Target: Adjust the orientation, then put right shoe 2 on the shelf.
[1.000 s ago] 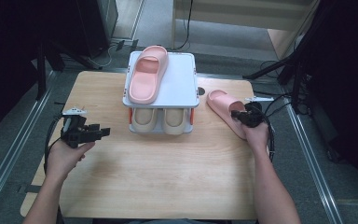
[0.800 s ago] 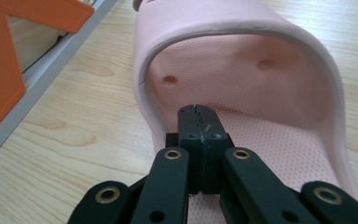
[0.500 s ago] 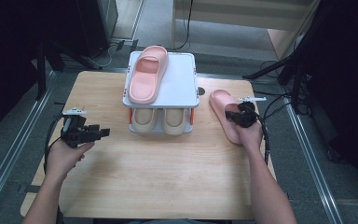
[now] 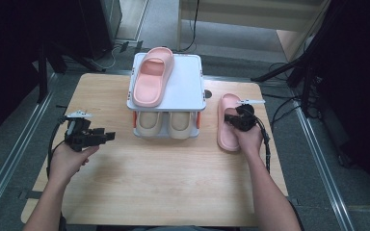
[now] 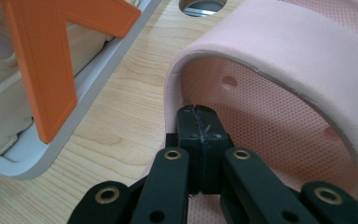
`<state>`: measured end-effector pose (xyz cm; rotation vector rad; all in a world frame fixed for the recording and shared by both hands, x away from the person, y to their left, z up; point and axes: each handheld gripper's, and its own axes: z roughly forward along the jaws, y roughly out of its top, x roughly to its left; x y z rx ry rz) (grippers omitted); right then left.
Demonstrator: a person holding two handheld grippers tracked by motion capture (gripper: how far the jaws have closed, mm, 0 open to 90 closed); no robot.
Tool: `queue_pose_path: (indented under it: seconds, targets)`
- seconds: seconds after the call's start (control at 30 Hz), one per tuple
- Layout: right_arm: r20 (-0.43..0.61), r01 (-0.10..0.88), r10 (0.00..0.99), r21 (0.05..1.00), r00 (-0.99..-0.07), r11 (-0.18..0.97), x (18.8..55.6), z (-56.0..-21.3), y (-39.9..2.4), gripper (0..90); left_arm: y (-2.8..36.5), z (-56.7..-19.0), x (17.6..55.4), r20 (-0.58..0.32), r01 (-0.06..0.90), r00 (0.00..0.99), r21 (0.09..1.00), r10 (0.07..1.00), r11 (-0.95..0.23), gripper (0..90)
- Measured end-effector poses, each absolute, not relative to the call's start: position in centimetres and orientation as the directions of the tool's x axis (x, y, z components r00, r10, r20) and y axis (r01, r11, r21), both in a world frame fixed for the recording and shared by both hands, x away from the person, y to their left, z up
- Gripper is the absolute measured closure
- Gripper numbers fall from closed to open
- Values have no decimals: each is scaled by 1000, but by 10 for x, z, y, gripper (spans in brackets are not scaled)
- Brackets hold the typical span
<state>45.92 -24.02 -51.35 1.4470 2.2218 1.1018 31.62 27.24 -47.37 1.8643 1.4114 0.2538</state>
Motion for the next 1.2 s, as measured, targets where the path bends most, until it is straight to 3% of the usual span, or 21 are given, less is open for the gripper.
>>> queue_pose_path:
  seconds: [0.4, 0.8, 1.2]
  targets:
    - [105, 599, 859, 758, -502, 257, 436, -493, -248, 788, 267, -475, 333, -285, 734, 388, 671, 877, -107, 448]
    - [106, 600, 905, 779, -412, 182, 421, -490, -284, 690, 257, -477, 349, -293, 727, 420, 675, 859, -125, 448]
    - [122, 642, 930, 753, -346, 140, 439, -506, -294, 593, 260, -477, 341, -287, 737, 406, 664, 867, -125, 446]
